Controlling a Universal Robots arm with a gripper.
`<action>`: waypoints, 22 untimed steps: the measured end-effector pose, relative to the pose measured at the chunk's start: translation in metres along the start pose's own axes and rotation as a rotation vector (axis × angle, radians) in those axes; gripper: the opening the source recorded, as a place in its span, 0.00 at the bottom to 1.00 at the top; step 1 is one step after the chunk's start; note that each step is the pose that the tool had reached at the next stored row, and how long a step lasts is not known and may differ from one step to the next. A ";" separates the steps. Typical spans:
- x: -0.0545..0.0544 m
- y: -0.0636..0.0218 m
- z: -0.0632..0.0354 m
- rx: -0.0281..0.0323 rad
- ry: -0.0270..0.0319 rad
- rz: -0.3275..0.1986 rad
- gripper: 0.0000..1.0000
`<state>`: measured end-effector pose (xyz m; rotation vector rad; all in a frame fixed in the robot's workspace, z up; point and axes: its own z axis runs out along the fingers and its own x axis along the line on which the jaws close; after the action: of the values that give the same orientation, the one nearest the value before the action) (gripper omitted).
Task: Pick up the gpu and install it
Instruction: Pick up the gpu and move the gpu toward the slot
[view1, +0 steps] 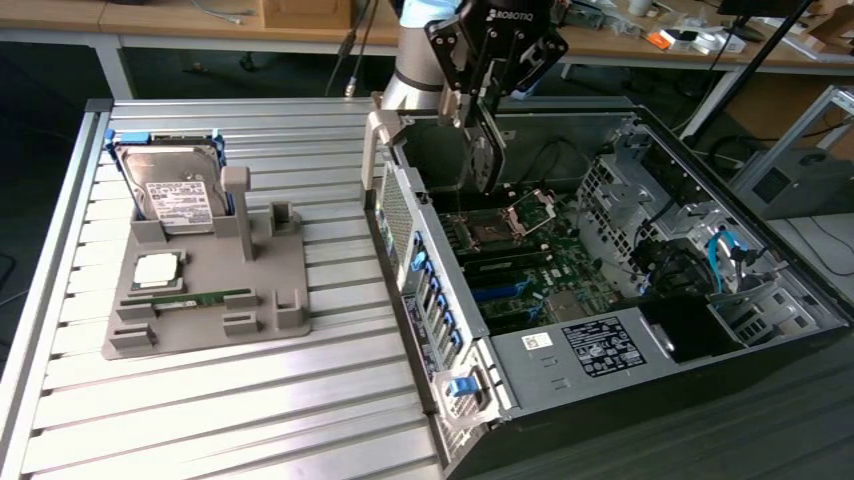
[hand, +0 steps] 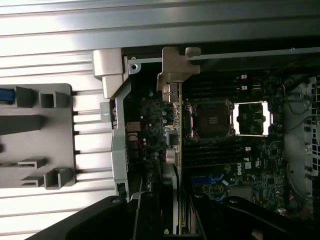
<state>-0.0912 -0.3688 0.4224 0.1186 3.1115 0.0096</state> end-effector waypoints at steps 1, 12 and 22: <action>-0.001 0.0000 0.0002 0.0003 0.0000 0.000 0.27; -0.005 0.0002 0.0021 0.0038 -0.0003 0.000 0.27; -0.012 0.0006 0.0046 0.0077 -0.0006 0.000 0.27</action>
<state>-0.0796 -0.3691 0.4182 0.1185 3.1112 -0.0024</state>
